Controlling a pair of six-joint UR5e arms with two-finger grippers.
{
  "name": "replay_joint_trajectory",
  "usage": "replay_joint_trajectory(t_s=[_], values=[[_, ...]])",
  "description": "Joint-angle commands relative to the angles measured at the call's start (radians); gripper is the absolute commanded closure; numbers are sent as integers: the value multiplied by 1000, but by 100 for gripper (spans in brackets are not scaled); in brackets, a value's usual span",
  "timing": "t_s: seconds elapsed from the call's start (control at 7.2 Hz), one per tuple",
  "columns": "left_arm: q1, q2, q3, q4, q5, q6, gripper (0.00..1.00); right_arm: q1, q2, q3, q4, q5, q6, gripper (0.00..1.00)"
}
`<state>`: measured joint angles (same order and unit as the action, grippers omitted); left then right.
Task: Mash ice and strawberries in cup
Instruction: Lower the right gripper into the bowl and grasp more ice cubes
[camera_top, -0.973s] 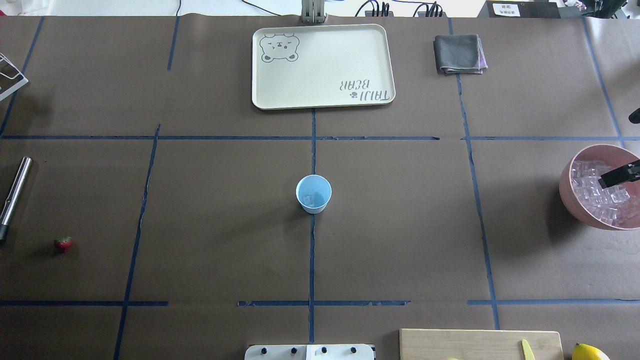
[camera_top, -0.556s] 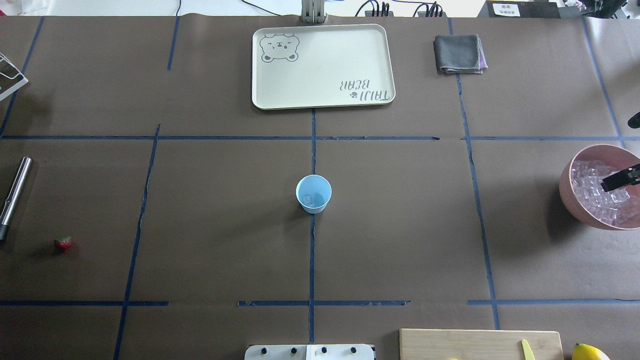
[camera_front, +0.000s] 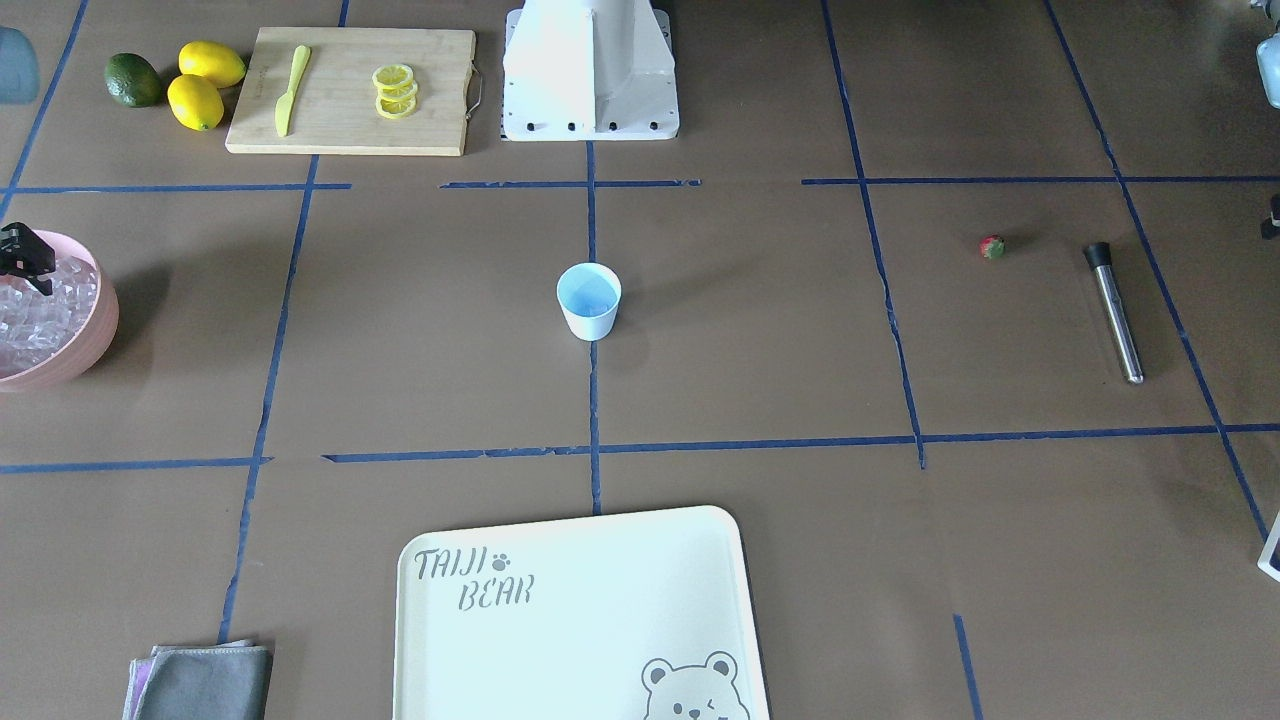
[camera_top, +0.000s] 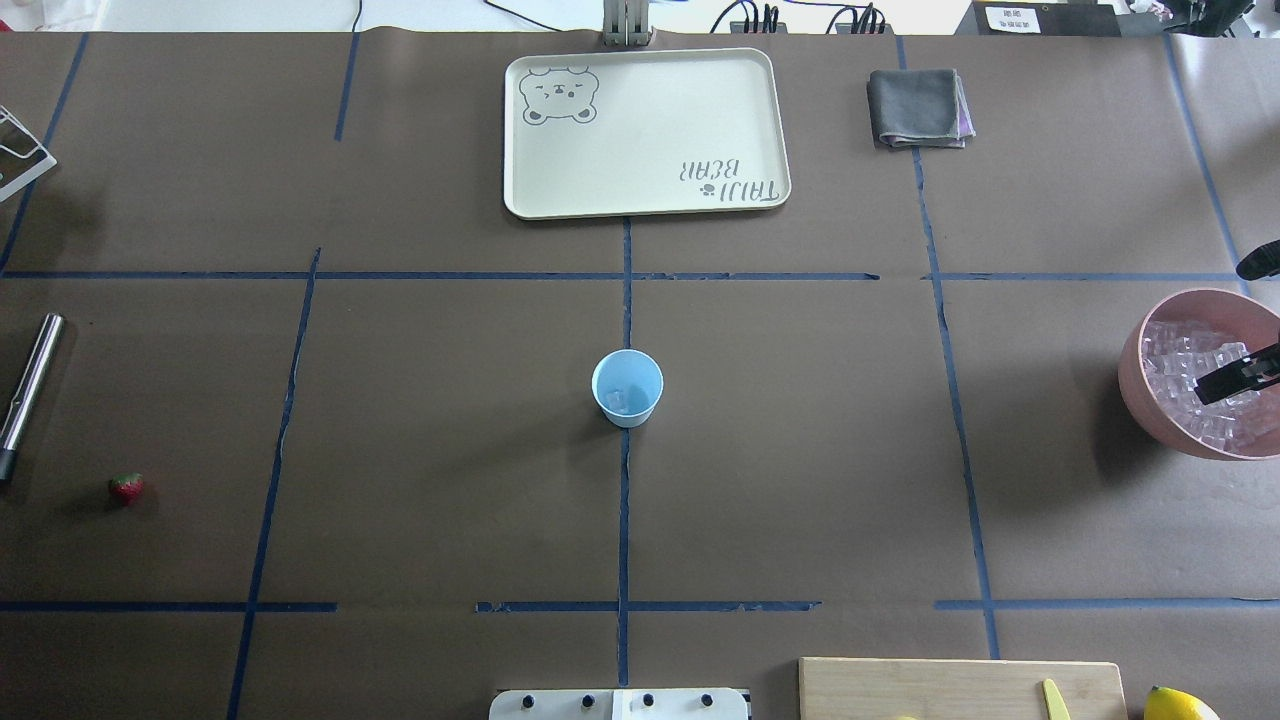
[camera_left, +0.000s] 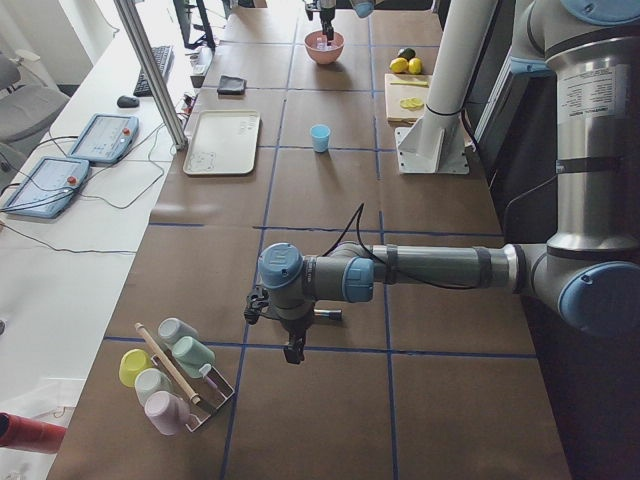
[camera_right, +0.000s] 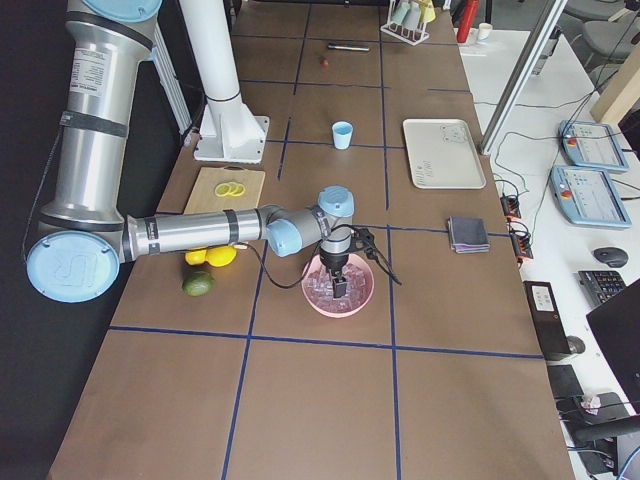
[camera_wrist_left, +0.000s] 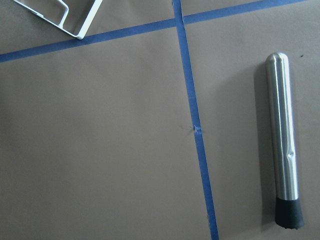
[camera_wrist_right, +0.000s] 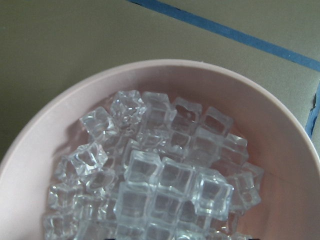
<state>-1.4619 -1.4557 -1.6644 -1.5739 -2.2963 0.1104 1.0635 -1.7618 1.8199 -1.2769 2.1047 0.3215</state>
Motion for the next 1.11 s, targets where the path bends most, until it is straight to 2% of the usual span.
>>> replay_joint_trajectory(t_s=[0.0,0.56,0.69,0.83,0.97], values=[[0,0,0,0,0,0,0,-5,-4,-19,1,-2,-33,12],[2,0,0,0,0,0,0,-5,-10,-19,-1,-2,-39,23],[0,0,0,0,0,0,0,-5,-10,-19,-1,0,-39,42],[2,0,0,0,0,0,0,-5,-10,-18,-1,0,-41,70],[2,0,-2,0,0,0,0,-4,-10,-11,-1,1,-41,87]])
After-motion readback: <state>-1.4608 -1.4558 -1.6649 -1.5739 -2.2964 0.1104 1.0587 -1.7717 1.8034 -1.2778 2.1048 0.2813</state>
